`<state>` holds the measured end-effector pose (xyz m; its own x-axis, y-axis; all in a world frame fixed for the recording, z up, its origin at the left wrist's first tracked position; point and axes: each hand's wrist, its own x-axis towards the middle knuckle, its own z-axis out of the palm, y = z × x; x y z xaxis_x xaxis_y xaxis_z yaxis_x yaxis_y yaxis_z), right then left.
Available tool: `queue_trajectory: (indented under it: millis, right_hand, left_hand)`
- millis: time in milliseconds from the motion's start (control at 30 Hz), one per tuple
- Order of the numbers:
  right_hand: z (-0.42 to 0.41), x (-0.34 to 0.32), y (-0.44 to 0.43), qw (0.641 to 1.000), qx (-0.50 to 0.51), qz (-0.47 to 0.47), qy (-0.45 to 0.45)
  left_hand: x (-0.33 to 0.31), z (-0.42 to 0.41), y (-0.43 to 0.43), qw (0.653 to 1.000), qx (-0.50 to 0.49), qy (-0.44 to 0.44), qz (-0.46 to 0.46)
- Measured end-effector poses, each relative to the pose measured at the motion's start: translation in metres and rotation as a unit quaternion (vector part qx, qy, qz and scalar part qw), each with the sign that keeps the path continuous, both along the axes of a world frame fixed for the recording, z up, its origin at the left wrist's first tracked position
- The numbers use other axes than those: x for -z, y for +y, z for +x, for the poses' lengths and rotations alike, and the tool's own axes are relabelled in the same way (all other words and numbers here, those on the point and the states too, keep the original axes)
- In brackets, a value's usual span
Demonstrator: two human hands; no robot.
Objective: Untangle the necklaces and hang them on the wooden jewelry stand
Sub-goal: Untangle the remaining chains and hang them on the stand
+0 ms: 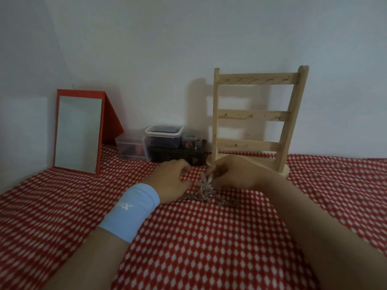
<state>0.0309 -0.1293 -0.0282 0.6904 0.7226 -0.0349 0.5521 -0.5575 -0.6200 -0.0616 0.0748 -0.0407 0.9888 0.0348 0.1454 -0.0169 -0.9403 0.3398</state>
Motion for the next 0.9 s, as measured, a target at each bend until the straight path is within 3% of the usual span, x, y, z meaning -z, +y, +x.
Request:
queue_trajectory:
  millis: [67, 200, 300, 433, 500, 667, 833, 900]
  right_hand:
    - [0.002, 0.001, -0.002, 0.997, 0.011, 0.063, 0.047]
    - [0.006, 0.008, -0.001, 0.977, 0.06, 0.173, 0.107]
    - [0.011, 0.012, 0.0, 0.958, 0.112, 0.24, 0.107]
    - [0.01, 0.011, 0.005, 0.908, 0.147, 0.347, 0.185]
    - [0.01, 0.013, 0.008, 0.902, 0.154, 0.36, 0.182]
    - [0.012, 0.022, 0.014, 0.906, 0.165, 0.358, 0.152]
    - [0.012, 0.018, 0.011, 0.877, 0.149, 0.411, 0.199]
    - [0.015, 0.017, 0.006, 0.885, 0.113, 0.377, 0.249]
  left_hand:
    - [-0.005, 0.01, -0.019, 0.99, 0.047, 0.024, -0.129]
    - [-0.001, 0.039, -0.034, 0.986, 0.063, 0.077, -0.132]
    - [0.001, 0.051, -0.03, 0.971, 0.039, 0.057, -0.229]
    - [0.004, 0.055, -0.022, 0.949, 0.059, 0.05, -0.306]
    - [0.002, 0.056, -0.014, 0.947, 0.065, 0.079, -0.306]
    - [-0.004, 0.057, -0.009, 0.972, 0.063, 0.135, -0.18]
    - [0.0, 0.056, -0.016, 0.95, 0.07, 0.057, -0.298]
    - [0.002, 0.057, -0.016, 0.939, 0.064, 0.038, -0.335]
